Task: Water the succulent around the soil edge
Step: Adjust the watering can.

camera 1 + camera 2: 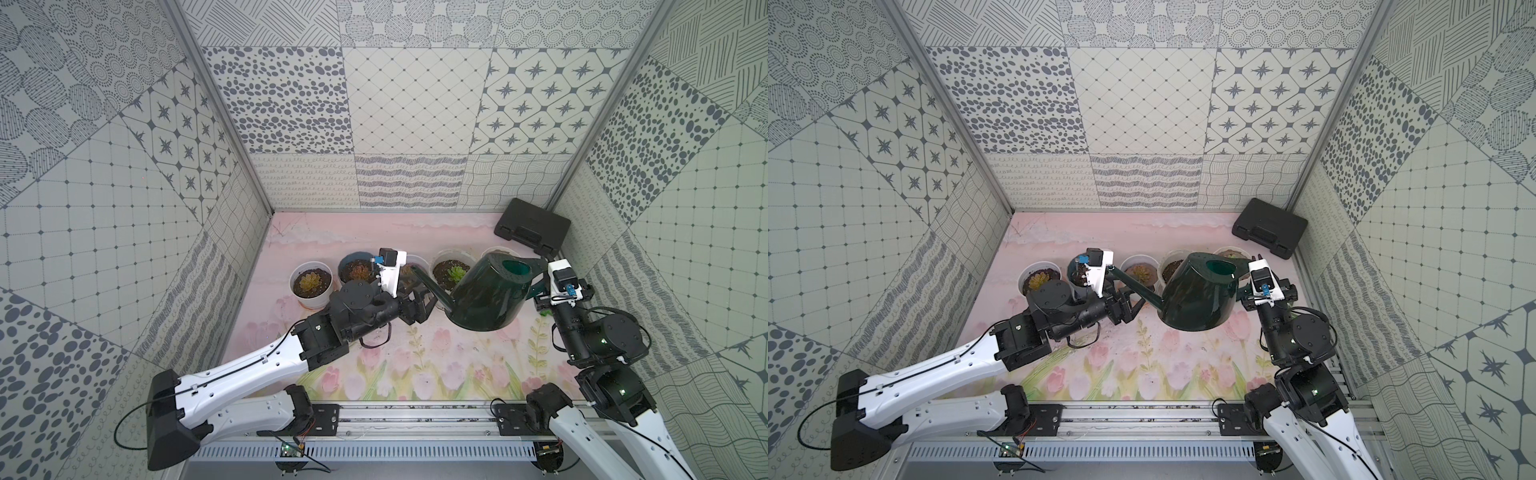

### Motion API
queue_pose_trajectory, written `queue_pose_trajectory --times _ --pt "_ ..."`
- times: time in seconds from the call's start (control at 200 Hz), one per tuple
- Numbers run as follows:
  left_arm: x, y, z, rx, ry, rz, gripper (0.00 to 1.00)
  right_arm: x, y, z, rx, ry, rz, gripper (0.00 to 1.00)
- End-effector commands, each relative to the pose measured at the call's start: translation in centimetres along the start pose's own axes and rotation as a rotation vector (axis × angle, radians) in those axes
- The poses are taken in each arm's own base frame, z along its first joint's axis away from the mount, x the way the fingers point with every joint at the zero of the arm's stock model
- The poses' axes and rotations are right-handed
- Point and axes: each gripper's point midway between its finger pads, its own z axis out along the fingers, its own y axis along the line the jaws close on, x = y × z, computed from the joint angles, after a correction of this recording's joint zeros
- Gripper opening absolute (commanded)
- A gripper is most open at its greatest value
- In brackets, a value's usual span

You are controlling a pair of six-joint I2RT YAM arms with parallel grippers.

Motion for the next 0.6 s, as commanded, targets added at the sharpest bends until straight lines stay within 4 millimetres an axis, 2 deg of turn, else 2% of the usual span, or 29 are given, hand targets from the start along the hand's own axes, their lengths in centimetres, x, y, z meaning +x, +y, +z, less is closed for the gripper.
queue_pose_trajectory --times 0.0,0.16,0.265,0.355,0.42,0.525,0.595 --pt "-4.5 -2.3 -1.3 0.047 -0.207 0.081 0.78 -2.1 -2.7 0.2 0.114 -0.032 0.063 0.00" --pt "-4.3 -0.5 -3.5 -0.036 -0.247 0.106 0.77 -1.6 -4.4 0.6 0.209 0.041 0.030 0.00" --pt "-5.5 -1.2 -4.2 -0.024 -0.272 0.171 0.77 -1.6 -4.2 0.8 0.202 0.043 0.027 0.00" --pt "-6.6 -3.2 -3.6 0.041 -0.266 0.207 0.78 -1.4 -3.8 1.1 0.186 0.048 0.037 0.00" --pt "-7.2 -3.9 -2.5 0.045 -0.259 0.222 0.79 -1.3 -3.6 1.2 0.181 0.051 0.039 0.00" --pt "-7.4 -2.7 -0.6 -0.047 -0.245 0.251 0.79 -1.3 -3.4 1.1 0.170 0.045 0.046 0.00" --pt "-7.7 -2.2 -0.1 -0.076 -0.263 0.259 0.79 -1.3 -3.2 1.0 0.155 0.043 0.047 0.00"
